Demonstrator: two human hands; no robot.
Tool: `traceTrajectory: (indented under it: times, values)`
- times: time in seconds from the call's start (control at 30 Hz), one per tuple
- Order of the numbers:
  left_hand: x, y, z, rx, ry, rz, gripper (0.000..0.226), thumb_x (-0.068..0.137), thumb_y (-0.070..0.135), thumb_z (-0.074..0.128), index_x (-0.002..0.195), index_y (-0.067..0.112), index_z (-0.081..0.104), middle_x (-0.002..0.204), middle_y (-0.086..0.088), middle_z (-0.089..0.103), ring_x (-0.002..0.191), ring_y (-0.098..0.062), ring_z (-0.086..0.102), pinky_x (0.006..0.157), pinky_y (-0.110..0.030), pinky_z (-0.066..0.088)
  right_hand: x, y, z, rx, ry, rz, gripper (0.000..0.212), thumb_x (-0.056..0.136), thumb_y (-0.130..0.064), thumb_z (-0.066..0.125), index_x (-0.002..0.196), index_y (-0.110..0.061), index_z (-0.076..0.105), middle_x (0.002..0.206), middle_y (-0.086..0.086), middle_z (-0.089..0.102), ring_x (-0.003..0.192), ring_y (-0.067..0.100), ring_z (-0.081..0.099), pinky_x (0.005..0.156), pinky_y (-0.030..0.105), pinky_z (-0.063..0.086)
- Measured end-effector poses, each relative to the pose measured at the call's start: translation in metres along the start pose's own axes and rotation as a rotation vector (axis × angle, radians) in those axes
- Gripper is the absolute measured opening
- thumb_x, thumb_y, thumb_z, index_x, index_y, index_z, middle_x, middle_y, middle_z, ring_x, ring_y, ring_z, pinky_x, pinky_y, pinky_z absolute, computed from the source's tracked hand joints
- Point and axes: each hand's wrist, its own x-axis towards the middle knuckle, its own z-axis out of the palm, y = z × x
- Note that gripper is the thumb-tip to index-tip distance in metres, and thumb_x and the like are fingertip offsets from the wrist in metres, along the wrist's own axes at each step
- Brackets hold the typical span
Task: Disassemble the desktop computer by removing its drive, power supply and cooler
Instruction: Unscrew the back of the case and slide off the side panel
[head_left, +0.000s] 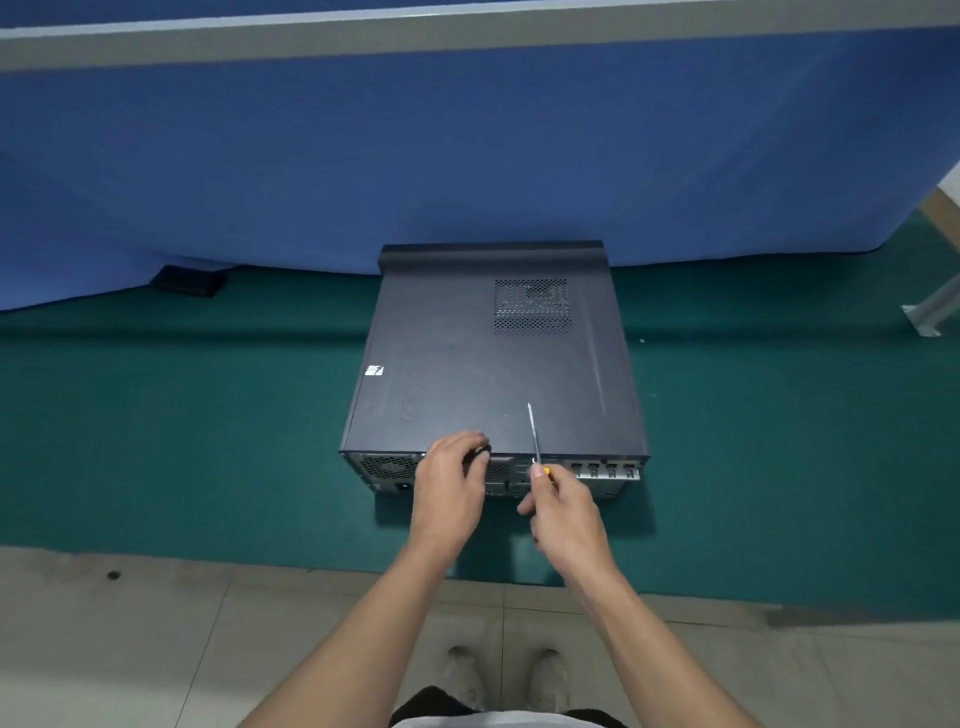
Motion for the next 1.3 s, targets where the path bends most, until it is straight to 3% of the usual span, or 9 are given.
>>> traceTrajectory:
  times: [0.1,0.17,0.27,0.37,0.43,0.57,0.87,1.3]
  values:
    - [-0.003,0.001,-0.008,-0.15,0.156,-0.241,0.01,0.092,0.02,0.065,0.095,0.014,0.073,0.087,0.006,0.07,0.091,-0.016,0.064,0.076,-0.015,0.039,-0.008,0.002,0.012,0.039,-0.092,0.009,0.026,0.101,-0.037,0.04,0.085,-0.021,0.054,0.068,-0.004,0.063,0.057,0.013,0.049,0.066,0.037,0.043]
    - [-0.002,-0.006,-0.014,-0.233,0.223,-0.432,0.013,0.091,0.026,0.067,0.082,0.016,0.068,0.074,0.01,0.065,0.084,-0.019,0.064,0.072,-0.021,0.039,-0.015,0.002,0.022,0.099,-0.15,0.05,0.021,0.1,-0.036,0.042,0.089,-0.022,0.052,0.07,-0.003,0.063,0.058,0.013,0.047,0.065,0.036,0.041]
    - [0.005,-0.02,-0.024,-0.538,0.219,-0.718,0.027,0.093,0.026,0.066,0.073,0.008,0.064,0.073,-0.006,0.065,0.074,-0.024,0.062,0.075,-0.032,0.052,-0.028,0.001,0.039,0.243,-0.224,0.14,0.022,0.101,-0.031,0.043,0.091,-0.014,0.053,0.066,-0.002,0.062,0.049,0.01,0.046,0.05,0.029,0.04]
    - [0.009,-0.032,-0.035,-0.809,0.086,-0.886,0.029,0.096,0.028,0.062,0.086,0.001,0.065,0.083,-0.013,0.07,0.075,-0.023,0.067,0.072,-0.03,0.056,-0.037,-0.004,0.055,0.254,-0.271,0.196,0.022,0.102,-0.026,0.041,0.091,-0.012,0.055,0.07,0.0,0.064,0.045,0.007,0.046,0.043,0.022,0.036]
    - [0.011,-0.039,-0.04,-0.846,-0.014,-0.888,0.033,0.097,0.031,0.059,0.096,-0.001,0.064,0.091,-0.015,0.07,0.083,-0.025,0.069,0.073,-0.03,0.056,-0.041,-0.006,0.065,0.264,-0.269,0.221,0.024,0.103,-0.025,0.04,0.092,-0.011,0.056,0.073,0.002,0.063,0.043,0.007,0.042,0.041,0.021,0.032]
    - [0.017,-0.044,-0.047,-0.925,-0.115,-0.901,0.036,0.1,0.028,0.055,0.096,-0.007,0.062,0.096,-0.021,0.069,0.086,-0.028,0.069,0.069,-0.032,0.056,-0.048,-0.012,0.082,0.386,-0.229,0.282,0.025,0.103,-0.026,0.04,0.093,-0.009,0.056,0.073,0.003,0.053,0.042,0.007,0.032,0.042,0.021,0.023]
    - [0.028,-0.048,-0.051,-1.051,-0.279,-0.912,0.037,0.103,0.025,0.047,0.101,-0.011,0.056,0.094,-0.028,0.068,0.08,-0.033,0.071,0.066,-0.037,0.059,-0.053,-0.012,0.114,0.515,-0.111,0.365,0.027,0.102,-0.032,0.042,0.09,-0.01,0.053,0.06,-0.004,0.039,0.041,0.005,0.024,0.038,0.02,0.018]
    - [0.032,-0.05,-0.054,-1.001,-0.296,-0.906,0.036,0.103,0.022,0.048,0.097,-0.011,0.059,0.088,-0.026,0.07,0.071,-0.029,0.072,0.058,-0.032,0.06,-0.053,-0.018,0.124,0.666,-0.079,0.389,0.029,0.104,-0.029,0.038,0.088,-0.008,0.049,0.055,-0.004,0.032,0.04,0.006,0.019,0.036,0.017,0.011]
